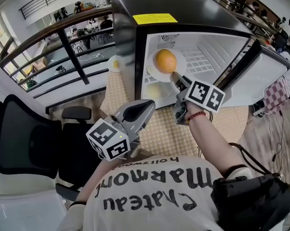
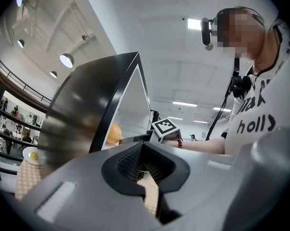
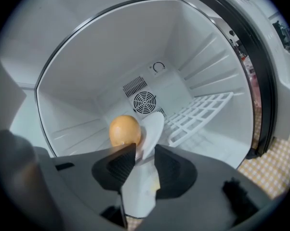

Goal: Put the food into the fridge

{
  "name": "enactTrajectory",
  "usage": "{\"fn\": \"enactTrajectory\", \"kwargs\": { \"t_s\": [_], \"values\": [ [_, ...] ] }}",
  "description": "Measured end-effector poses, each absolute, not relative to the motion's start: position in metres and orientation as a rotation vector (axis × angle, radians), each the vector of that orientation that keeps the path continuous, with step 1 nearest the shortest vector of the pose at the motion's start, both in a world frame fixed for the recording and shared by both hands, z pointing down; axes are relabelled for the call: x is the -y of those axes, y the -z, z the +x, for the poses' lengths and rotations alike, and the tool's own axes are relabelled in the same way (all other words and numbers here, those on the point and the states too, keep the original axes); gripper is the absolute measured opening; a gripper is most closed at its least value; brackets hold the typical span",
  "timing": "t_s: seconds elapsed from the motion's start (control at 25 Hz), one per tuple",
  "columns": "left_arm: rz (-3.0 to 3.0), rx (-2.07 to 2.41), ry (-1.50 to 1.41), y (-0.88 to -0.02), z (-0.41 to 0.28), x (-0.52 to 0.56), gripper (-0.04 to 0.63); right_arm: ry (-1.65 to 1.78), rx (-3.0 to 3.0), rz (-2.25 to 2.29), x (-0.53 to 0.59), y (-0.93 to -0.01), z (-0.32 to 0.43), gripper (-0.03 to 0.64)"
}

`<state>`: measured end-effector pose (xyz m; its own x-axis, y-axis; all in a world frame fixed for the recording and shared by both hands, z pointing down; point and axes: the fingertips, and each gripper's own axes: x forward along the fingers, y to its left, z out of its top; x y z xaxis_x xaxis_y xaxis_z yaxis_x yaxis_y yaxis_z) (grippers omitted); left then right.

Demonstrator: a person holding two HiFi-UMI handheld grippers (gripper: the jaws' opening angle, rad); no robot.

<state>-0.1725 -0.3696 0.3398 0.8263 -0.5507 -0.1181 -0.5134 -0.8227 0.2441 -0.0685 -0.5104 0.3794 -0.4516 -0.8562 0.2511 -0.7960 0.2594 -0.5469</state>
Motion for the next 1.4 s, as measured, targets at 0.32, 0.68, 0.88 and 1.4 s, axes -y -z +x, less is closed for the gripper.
{"fn": "enactTrajectory", "kwargs": {
  "t_s": [0.32, 0.68, 0.88, 1.4],
  "values": [
    [2.808, 0.820, 0.279, -0.3405, -0.1709, 0.3694, 0.005, 0.863, -2.462, -1.679, 0.5122, -0.3797, -0.0626, 0.164],
    [2.805, 0.833, 0.286, -0.3405, -0.1710, 0.3714, 0.005, 0.705, -2.546, -1.764, 0.5135, -0.3749, -0.0631, 0.178],
    [2.808, 0.840, 0.304, -0.3383, -0.1724, 0.3715, 0.005, 0.629, -2.575, -1.828, 0.5148, -0.3761, -0.0598, 0.187],
    [2.815, 0.825, 0.303, -0.3386, -0.1733, 0.3708, 0.005, 0.467, -2.645, -1.878, 0.5145, -0.3704, -0.0627, 0.189]
  ]
}}
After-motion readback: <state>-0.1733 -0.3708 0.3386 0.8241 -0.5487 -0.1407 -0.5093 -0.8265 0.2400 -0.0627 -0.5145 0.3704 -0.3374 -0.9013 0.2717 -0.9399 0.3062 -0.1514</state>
